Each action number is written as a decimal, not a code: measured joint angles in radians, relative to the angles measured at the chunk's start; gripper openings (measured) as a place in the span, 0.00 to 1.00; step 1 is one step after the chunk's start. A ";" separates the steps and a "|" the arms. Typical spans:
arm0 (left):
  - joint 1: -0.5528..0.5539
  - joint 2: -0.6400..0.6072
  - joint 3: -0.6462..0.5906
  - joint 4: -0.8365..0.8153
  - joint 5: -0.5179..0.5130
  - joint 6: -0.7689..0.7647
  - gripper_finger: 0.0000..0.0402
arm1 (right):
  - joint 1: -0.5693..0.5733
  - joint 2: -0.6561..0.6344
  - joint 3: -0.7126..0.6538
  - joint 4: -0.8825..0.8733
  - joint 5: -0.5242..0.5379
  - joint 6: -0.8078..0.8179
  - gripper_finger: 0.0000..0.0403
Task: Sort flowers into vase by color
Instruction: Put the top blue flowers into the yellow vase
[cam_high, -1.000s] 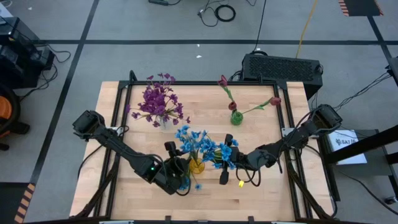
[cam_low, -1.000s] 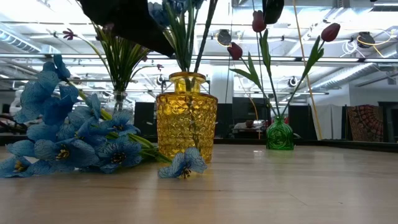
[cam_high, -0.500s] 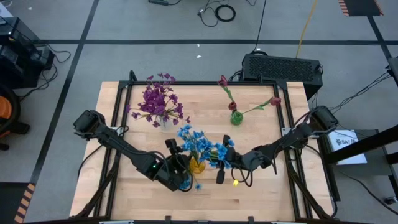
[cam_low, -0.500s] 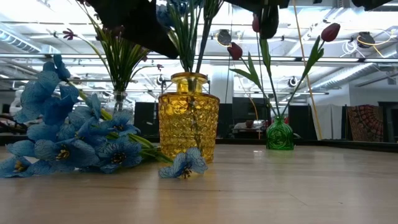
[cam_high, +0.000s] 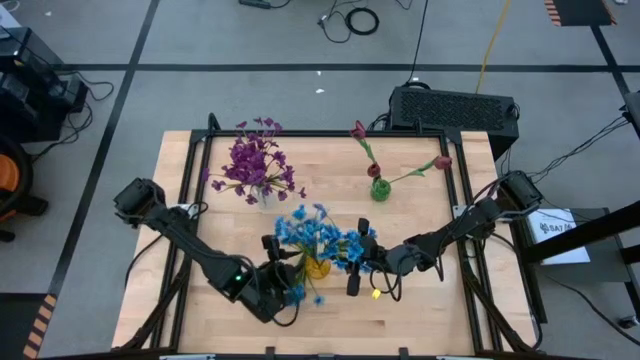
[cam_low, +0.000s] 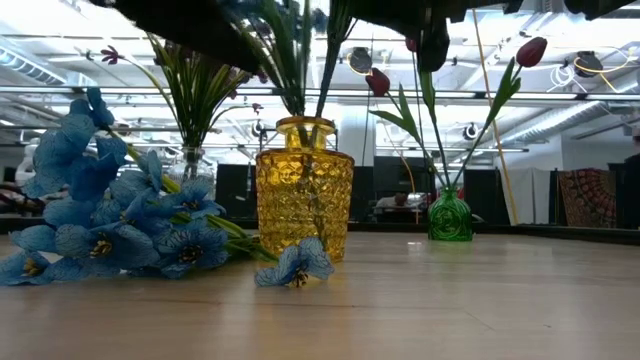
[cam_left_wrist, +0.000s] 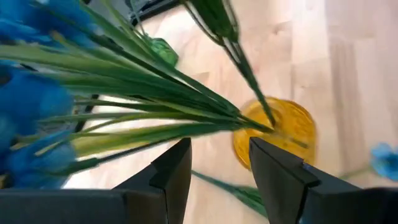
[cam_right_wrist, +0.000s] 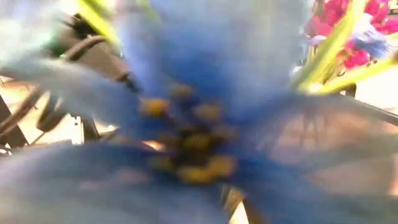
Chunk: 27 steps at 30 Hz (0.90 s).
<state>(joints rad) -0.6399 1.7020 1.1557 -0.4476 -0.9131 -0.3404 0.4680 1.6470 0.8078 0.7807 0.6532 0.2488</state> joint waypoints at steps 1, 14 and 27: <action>-0.011 0.000 0.000 -0.015 0.000 -0.019 0.42 | -0.001 0.000 0.000 -0.008 -0.001 0.001 0.24; -0.107 0.000 0.000 -0.225 0.003 -0.284 0.42 | -0.004 0.000 0.000 -0.126 -0.058 0.151 0.61; -0.120 0.000 0.000 -0.224 0.046 -0.336 0.42 | 0.037 -0.157 0.000 -0.323 -0.012 0.105 0.89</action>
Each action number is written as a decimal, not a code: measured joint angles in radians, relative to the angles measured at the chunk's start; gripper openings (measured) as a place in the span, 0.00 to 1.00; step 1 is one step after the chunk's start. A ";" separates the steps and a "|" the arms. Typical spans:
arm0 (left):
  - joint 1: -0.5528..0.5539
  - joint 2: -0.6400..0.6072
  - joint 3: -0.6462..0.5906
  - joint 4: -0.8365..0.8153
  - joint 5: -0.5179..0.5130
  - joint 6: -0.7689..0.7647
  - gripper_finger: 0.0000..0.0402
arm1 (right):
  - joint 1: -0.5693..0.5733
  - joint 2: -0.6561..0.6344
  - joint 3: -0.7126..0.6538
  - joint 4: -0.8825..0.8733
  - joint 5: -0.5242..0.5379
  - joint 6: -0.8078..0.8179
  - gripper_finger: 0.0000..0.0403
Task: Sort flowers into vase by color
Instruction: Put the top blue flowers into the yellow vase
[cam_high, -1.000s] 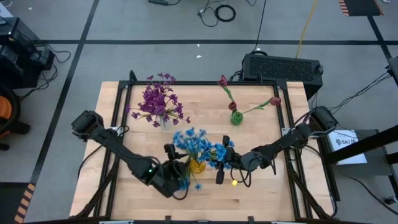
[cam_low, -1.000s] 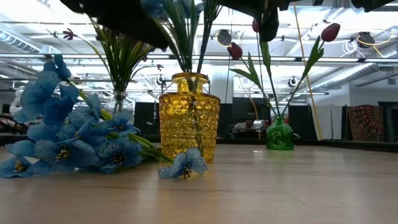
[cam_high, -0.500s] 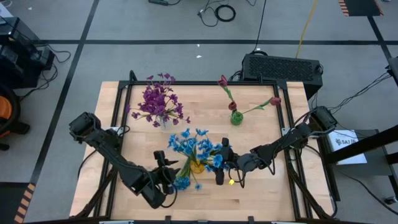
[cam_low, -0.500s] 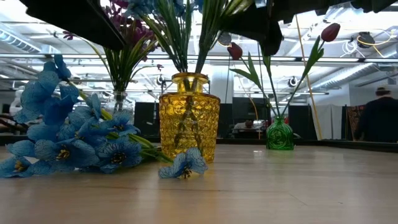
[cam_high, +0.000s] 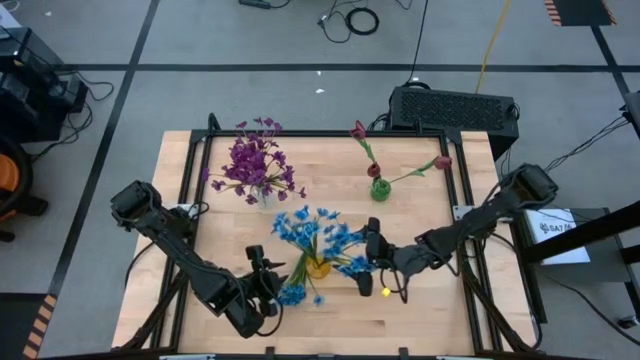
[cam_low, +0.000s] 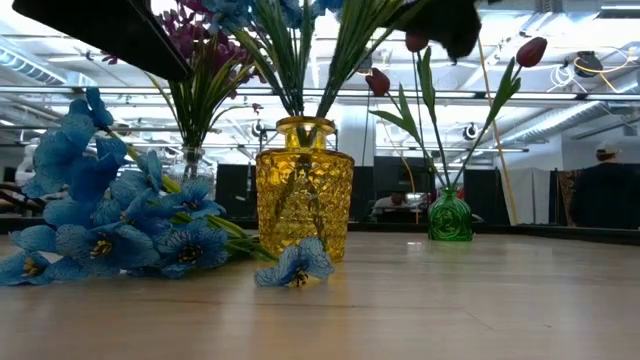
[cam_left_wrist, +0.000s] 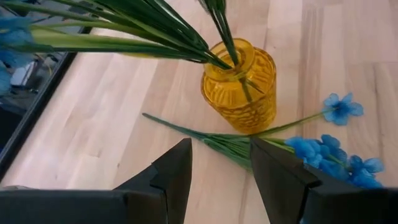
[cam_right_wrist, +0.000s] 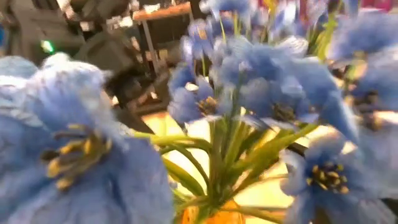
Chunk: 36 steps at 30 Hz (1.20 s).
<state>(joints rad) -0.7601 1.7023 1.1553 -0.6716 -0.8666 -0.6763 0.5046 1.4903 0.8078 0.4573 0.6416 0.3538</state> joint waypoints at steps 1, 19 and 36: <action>0.000 0.000 0.000 0.000 0.007 -0.002 0.42 | 0.005 -0.010 0.000 0.002 0.012 -0.004 0.90; -0.021 0.105 -0.003 0.045 0.236 0.001 0.42 | 0.051 -0.077 0.000 0.025 0.012 -0.089 0.91; -0.020 0.111 -0.003 0.048 0.256 0.002 0.42 | 0.061 -0.206 0.000 -0.344 -0.103 0.012 0.98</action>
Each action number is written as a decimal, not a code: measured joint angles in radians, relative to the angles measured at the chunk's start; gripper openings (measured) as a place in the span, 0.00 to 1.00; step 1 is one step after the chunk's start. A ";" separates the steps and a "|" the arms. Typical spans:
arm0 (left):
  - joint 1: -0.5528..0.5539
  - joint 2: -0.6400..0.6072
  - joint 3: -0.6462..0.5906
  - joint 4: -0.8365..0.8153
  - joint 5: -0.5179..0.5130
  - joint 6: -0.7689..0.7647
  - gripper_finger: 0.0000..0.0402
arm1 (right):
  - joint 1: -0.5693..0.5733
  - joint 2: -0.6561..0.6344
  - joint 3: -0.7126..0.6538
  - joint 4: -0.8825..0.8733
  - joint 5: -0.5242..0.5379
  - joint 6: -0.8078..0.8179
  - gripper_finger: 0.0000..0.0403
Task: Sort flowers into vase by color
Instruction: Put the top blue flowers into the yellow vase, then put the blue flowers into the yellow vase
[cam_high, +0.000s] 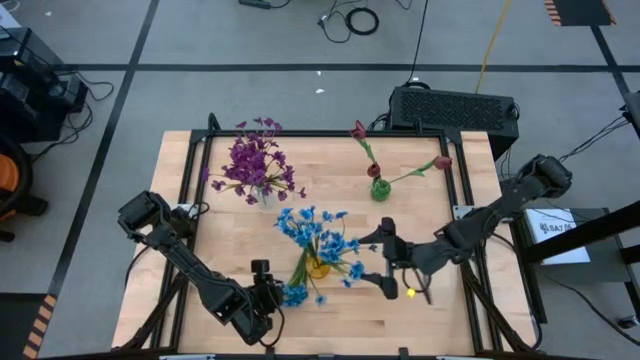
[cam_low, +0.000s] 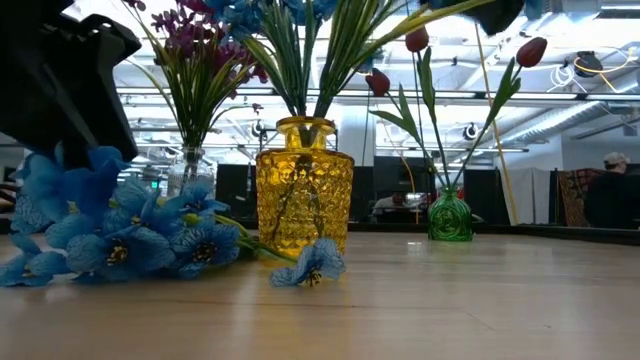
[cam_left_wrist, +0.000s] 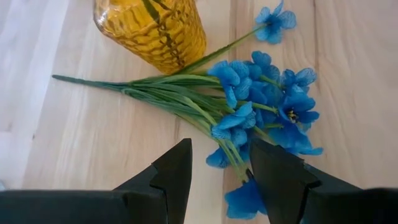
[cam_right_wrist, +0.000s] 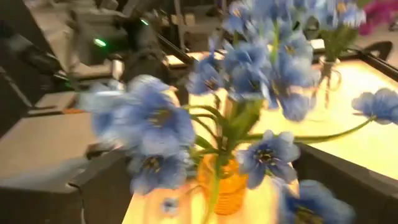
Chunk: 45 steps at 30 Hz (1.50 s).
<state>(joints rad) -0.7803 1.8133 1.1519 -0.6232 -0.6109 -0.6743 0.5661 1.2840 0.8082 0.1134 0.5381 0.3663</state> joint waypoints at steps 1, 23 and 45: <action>0.000 0.000 0.000 -0.001 0.008 0.000 0.42 | 0.010 -0.015 0.000 -0.001 -0.001 0.000 0.98; -0.014 -0.005 0.013 0.204 0.248 0.067 0.42 | 0.143 -0.165 0.000 0.028 0.019 -0.079 0.98; 0.041 0.017 0.090 -0.173 0.065 0.813 0.42 | 0.153 -0.164 0.000 0.007 0.010 -0.113 0.98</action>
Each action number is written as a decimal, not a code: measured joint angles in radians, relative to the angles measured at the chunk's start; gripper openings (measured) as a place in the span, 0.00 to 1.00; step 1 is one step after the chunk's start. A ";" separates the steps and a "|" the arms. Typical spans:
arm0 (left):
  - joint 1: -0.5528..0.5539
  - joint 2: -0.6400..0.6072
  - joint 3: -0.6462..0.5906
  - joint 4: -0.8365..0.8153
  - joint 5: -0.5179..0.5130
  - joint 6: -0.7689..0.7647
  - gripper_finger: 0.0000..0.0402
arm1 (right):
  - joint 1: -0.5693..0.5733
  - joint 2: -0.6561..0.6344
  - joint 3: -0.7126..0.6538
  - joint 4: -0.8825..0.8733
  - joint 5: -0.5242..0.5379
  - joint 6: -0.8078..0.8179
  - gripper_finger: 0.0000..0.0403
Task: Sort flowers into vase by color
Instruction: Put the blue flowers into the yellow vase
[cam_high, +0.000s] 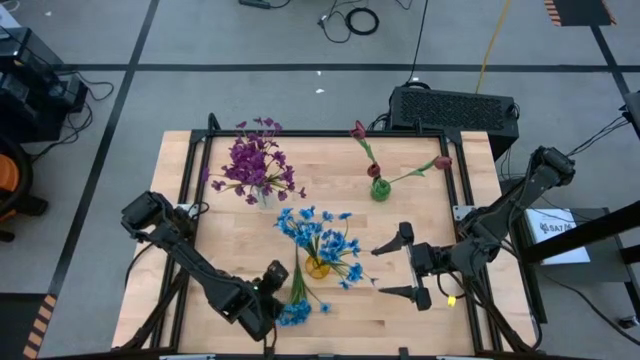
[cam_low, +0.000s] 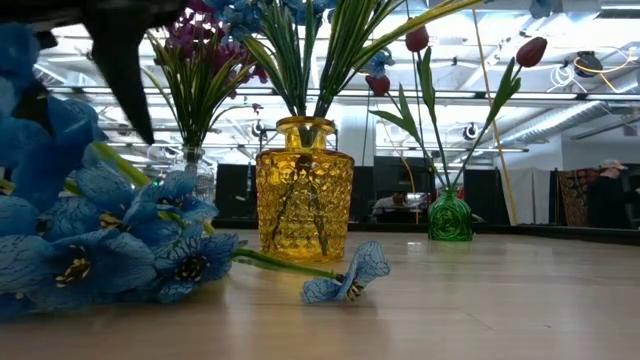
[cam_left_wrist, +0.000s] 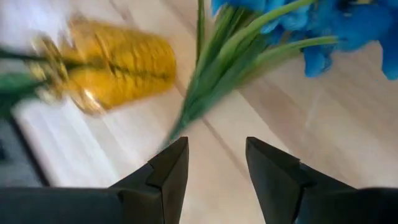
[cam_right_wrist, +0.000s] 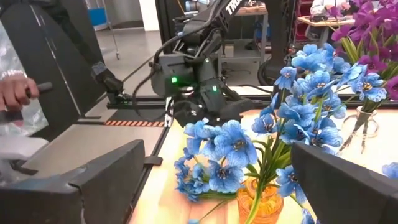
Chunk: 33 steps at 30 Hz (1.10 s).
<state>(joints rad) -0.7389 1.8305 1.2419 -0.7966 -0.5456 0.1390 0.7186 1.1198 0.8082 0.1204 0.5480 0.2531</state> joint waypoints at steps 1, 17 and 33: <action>0.000 0.000 0.000 0.011 -0.012 0.053 0.42 | 0.002 0.000 0.000 -0.003 0.000 -0.007 0.98; 0.164 0.107 -0.001 0.208 0.156 0.506 0.42 | 0.003 0.000 0.000 -0.005 0.000 -0.012 0.98; 0.246 0.137 0.008 0.205 0.388 0.496 0.21 | 0.003 0.000 0.000 -0.018 0.000 -0.011 0.98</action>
<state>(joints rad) -0.4932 1.9678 1.2495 -0.5917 -0.1576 0.6346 0.7219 1.1202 0.8082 0.1023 0.5480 0.2418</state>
